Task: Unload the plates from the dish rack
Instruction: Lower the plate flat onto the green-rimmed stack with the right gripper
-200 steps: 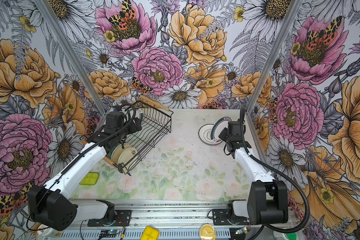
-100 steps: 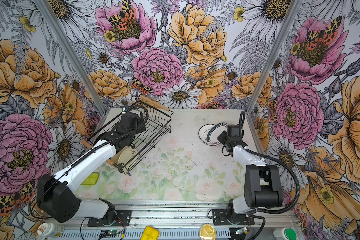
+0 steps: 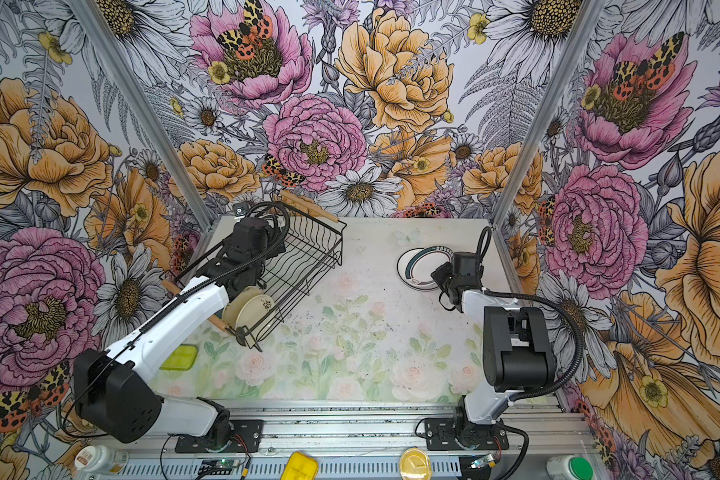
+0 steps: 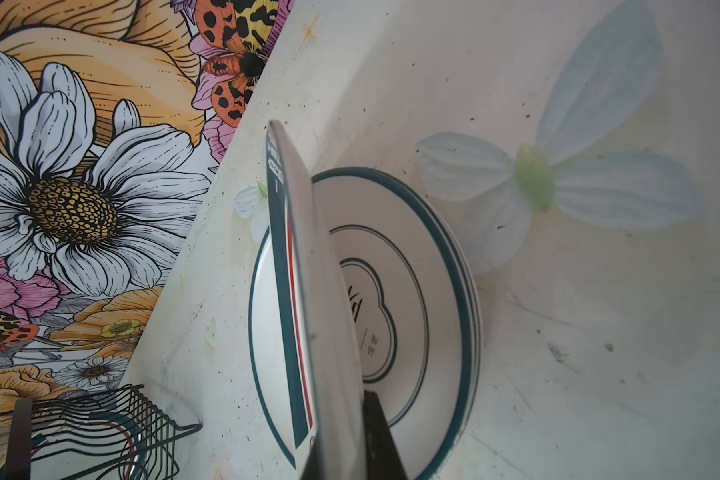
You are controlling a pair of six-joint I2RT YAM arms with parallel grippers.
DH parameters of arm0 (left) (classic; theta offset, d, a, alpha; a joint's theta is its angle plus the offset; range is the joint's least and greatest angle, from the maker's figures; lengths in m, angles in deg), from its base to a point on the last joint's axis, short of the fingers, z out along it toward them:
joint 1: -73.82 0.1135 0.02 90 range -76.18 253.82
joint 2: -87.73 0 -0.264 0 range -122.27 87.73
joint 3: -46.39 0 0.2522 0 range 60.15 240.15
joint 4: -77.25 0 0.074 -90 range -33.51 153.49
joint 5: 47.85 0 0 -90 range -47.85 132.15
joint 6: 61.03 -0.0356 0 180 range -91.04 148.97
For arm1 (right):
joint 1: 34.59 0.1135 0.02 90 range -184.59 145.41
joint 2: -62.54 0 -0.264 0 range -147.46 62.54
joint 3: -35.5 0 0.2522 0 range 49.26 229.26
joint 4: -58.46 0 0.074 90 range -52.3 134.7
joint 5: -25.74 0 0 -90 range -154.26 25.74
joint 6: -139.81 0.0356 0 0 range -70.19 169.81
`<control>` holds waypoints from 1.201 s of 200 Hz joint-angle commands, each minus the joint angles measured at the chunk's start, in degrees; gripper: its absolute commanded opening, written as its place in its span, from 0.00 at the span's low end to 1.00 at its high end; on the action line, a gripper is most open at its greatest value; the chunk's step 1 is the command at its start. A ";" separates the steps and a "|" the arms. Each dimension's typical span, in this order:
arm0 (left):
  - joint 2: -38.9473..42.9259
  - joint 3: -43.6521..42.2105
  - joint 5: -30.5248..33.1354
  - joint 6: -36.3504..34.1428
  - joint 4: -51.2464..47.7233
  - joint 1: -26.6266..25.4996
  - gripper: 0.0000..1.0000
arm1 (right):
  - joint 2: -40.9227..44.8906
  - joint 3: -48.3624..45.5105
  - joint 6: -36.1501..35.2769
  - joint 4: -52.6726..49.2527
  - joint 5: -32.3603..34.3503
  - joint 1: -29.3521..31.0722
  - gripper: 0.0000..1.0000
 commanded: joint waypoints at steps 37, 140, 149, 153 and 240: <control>3.79 -2.92 -7.98 -2.44 5.29 2.69 0.99 | -0.35 -1.98 0.97 2.27 -0.81 -0.13 0.21; 3.25 -2.70 -10.49 0.61 3.66 5.03 0.99 | 3.02 0.80 -5.56 -8.08 2.17 0.31 0.63; 2.87 -2.13 -11.02 0.72 2.93 5.25 0.99 | 2.88 0.99 -5.67 -8.39 2.20 0.26 0.63; 2.73 -1.95 -11.13 0.83 2.64 5.38 0.99 | 2.77 1.01 -5.75 -8.41 2.30 0.30 0.63; 0.73 1.09 -14.90 2.61 -2.12 7.91 0.99 | -2.50 6.46 -9.00 -14.40 4.90 1.34 0.65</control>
